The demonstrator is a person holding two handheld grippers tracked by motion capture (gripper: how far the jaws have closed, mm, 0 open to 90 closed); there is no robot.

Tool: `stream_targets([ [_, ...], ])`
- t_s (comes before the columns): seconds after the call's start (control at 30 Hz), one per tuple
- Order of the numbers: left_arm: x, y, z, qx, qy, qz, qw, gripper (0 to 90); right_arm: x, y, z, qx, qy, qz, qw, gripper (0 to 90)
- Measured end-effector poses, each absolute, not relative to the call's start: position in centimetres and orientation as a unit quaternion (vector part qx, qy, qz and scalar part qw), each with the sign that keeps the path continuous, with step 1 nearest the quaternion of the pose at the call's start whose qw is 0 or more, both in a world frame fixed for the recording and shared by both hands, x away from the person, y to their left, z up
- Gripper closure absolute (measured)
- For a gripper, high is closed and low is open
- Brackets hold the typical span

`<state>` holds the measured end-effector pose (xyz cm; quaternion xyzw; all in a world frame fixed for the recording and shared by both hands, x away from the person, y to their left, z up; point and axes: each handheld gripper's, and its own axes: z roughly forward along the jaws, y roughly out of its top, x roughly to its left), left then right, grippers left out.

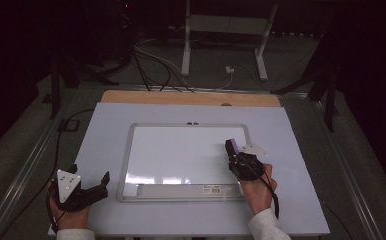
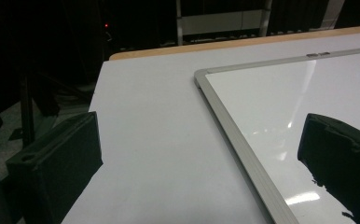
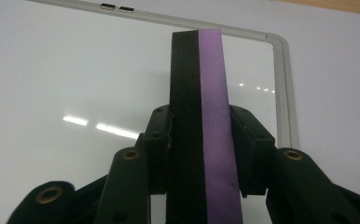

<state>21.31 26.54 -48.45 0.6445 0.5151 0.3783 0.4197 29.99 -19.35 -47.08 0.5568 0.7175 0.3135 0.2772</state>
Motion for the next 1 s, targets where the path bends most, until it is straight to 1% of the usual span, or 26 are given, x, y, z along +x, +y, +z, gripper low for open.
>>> stream_targets([
  [0.6,21.3,26.5,-48.5,0.642,0.517,0.379,0.42,0.4,28.8,-20.9,-46.6,0.577,0.699,0.321,0.275,63.2],
  [1.0,21.3,26.5,-48.5,0.643,0.517,0.379,0.419,0.4,28.1,-21.7,-47.0,0.591,0.691,0.321,0.266,63.2],
])
